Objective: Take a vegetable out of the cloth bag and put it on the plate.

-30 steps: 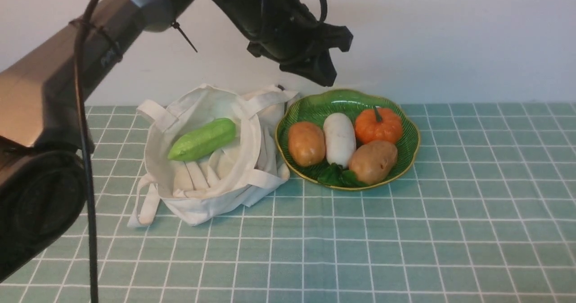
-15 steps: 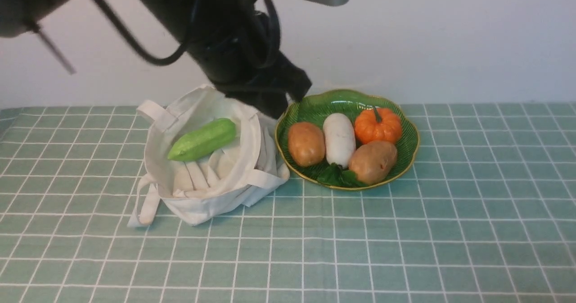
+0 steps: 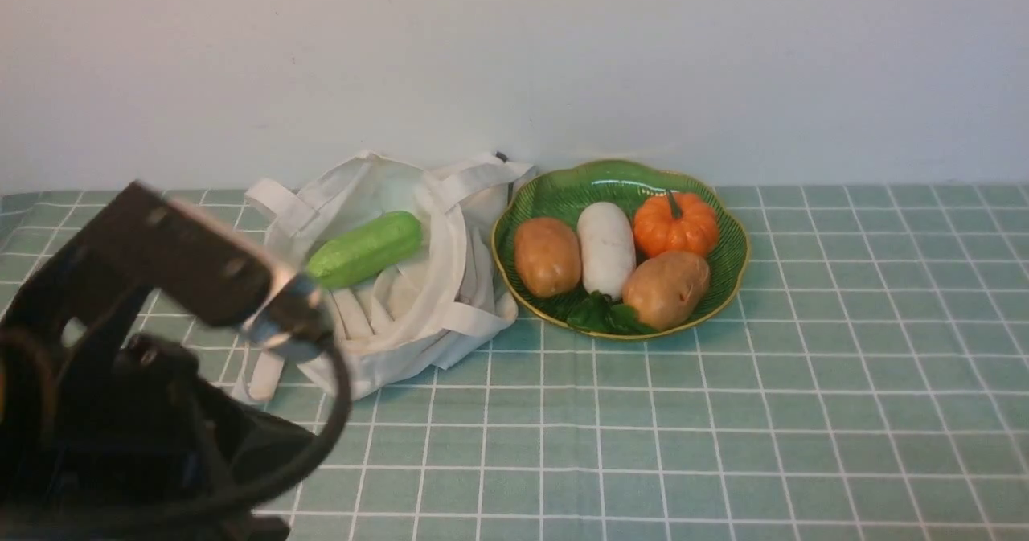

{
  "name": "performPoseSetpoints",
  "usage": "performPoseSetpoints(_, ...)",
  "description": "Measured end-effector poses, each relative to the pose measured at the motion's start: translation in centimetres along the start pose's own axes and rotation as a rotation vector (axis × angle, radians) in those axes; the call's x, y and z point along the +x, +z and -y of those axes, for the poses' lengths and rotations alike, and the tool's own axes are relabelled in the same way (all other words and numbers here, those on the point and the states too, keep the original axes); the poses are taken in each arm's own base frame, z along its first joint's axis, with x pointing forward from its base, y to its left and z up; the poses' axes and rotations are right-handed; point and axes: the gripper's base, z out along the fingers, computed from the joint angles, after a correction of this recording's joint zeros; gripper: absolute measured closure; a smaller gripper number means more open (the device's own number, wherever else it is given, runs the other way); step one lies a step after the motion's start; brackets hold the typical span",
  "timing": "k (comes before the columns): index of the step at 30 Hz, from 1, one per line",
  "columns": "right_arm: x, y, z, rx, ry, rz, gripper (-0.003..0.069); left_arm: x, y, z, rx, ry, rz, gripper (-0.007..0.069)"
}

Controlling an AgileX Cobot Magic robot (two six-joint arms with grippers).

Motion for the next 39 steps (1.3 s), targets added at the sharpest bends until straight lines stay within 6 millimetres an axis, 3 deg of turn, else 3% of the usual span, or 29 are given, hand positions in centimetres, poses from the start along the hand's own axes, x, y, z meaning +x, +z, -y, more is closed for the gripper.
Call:
performPoseSetpoints(3,0.0,0.0,0.0,0.000,0.000,0.000,0.0675,3.6,0.6,-0.7,-0.039,-0.028,0.209,0.0629)
performPoseSetpoints(8,0.0,0.0,0.0,0.000,0.000,0.000,0.0675,6.0,0.9,-1.4,-0.079,-0.039,0.390,0.0629)
performPoseSetpoints(14,0.0,0.0,0.0,0.000,0.000,0.000,0.0675,7.4,1.8,-1.6,-0.083,-0.050,0.363,0.0629)
performPoseSetpoints(28,0.0,0.0,0.0,0.000,0.000,0.000,0.0675,8.3,2.1,-1.7,-0.083,-0.043,0.322,0.0629)
performPoseSetpoints(34,0.0,0.0,0.0,0.000,0.000,0.000,0.0675,10.7,1.5,-2.1,-0.139,0.025,0.376,0.0629)
performPoseSetpoints(35,0.0,0.0,0.0,0.000,0.000,0.000,0.0675,11.9,1.3,-2.5,-0.187,0.018,0.416,0.0629)
performPoseSetpoints(39,0.0,0.0,0.0,0.000,0.000,0.000,0.0675,14.0,1.3,-3.3,-0.285,-0.032,0.465,0.0629)
